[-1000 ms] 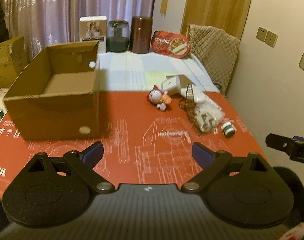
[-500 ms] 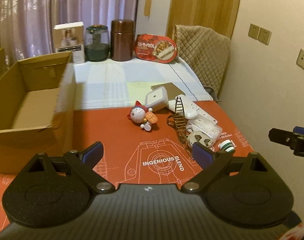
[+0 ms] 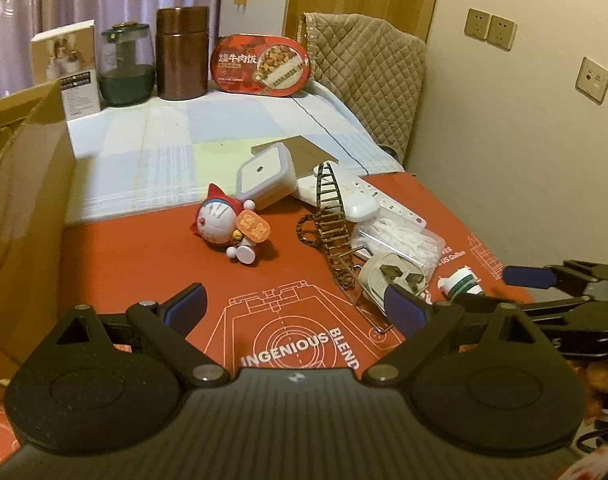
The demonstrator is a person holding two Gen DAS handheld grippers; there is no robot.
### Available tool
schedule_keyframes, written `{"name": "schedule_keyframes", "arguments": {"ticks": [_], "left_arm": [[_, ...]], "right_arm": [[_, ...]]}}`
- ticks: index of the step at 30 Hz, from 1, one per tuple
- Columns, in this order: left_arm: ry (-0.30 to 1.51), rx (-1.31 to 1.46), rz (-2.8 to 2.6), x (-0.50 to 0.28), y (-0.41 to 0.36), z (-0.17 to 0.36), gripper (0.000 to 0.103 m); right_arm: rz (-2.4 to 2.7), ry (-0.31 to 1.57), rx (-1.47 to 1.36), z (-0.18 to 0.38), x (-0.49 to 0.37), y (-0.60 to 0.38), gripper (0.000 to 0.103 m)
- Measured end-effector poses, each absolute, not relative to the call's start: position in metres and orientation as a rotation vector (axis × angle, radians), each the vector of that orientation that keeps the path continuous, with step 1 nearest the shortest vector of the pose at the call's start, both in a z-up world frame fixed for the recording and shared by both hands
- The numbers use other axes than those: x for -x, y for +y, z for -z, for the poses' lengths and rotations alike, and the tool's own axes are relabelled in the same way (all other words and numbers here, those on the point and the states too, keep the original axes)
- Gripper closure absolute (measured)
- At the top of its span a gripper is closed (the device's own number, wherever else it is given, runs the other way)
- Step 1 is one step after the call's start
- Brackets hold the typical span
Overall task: Organize rigid objects
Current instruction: 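Grasp the green-banded white jar with the right tool while the left tool approaches the white plug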
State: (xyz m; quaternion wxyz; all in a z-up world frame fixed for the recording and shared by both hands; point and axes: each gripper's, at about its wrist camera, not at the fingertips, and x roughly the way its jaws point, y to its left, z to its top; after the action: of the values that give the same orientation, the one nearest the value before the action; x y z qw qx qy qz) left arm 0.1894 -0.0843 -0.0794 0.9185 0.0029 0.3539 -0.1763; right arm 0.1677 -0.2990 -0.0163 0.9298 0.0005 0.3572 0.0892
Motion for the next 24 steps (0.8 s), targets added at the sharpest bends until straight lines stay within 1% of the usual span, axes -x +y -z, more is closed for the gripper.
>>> {"name": "schedule_keyframes", "arguments": {"ticks": [1, 3, 4, 5, 6, 8, 24], "left_arm": [[0.727, -0.002, 0.369, -0.191, -0.084, 0.082, 0.01], [0.726, 0.011, 0.375, -0.195, -0.083, 0.087, 0.01], [0.726, 0.016, 0.377, -0.197, -0.082, 0.088, 0.01], [0.724, 0.023, 0.382, -0.197, -0.081, 0.089, 0.01], [0.721, 0.027, 0.386, -0.198, -0.08, 0.091, 0.01], [0.716, 0.032, 0.393, -0.198, -0.078, 0.091, 0.01], [0.725, 0.047, 0.407, -0.197, -0.044, 0.096, 0.01]], "right_arm": [[-0.181, 0.735, 0.008, 0.021, -0.172, -0.298, 0.033], [-0.175, 0.741, 0.021, 0.027, -0.177, -0.298, 0.043], [-0.173, 0.745, 0.025, 0.03, -0.18, -0.298, 0.045], [-0.173, 0.748, 0.026, 0.031, -0.182, -0.297, 0.053], [-0.174, 0.749, 0.03, 0.033, -0.183, -0.296, 0.063], [-0.174, 0.744, 0.042, 0.033, -0.184, -0.293, 0.075], [-0.406, 0.758, -0.007, 0.036, -0.198, -0.229, 0.076]]}}
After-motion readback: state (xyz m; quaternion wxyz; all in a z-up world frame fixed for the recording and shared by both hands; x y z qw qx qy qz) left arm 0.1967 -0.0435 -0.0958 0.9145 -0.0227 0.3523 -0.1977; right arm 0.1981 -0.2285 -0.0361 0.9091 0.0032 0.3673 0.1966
